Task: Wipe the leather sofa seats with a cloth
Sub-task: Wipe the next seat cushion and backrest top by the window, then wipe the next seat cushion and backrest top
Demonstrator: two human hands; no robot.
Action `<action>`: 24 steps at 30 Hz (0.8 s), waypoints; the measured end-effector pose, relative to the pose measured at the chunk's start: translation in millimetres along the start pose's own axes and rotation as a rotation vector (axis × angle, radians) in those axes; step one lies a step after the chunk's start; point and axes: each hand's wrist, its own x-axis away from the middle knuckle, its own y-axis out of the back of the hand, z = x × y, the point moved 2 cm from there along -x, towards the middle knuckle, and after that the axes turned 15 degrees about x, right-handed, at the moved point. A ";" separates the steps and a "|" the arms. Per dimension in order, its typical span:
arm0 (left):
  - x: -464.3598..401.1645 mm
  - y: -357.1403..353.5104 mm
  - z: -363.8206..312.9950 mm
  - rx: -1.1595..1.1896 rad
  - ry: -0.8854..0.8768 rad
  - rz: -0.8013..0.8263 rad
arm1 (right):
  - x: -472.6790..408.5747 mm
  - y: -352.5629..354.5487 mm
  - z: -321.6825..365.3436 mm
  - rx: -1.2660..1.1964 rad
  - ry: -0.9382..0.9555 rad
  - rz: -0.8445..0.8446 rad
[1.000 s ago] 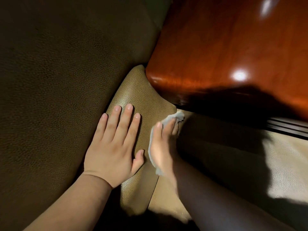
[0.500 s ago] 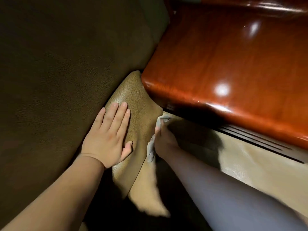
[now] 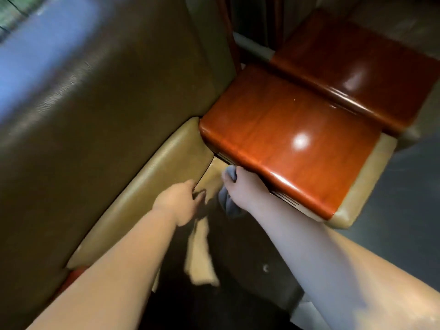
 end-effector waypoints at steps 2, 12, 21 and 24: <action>48.1 6.4 -23.6 0.014 0.011 0.033 | 35.7 18.9 -3.7 -0.023 -0.008 0.086; 210.2 -9.3 -107.2 0.141 -0.048 0.025 | 220.4 108.2 -72.9 -0.003 0.060 0.196; 319.8 -29.0 -133.5 0.089 -0.243 -0.073 | 348.1 109.3 -128.2 0.048 -0.048 -0.047; 355.5 -35.9 -132.3 0.099 -0.260 -0.101 | 393.1 99.1 -138.5 0.064 -0.062 -0.132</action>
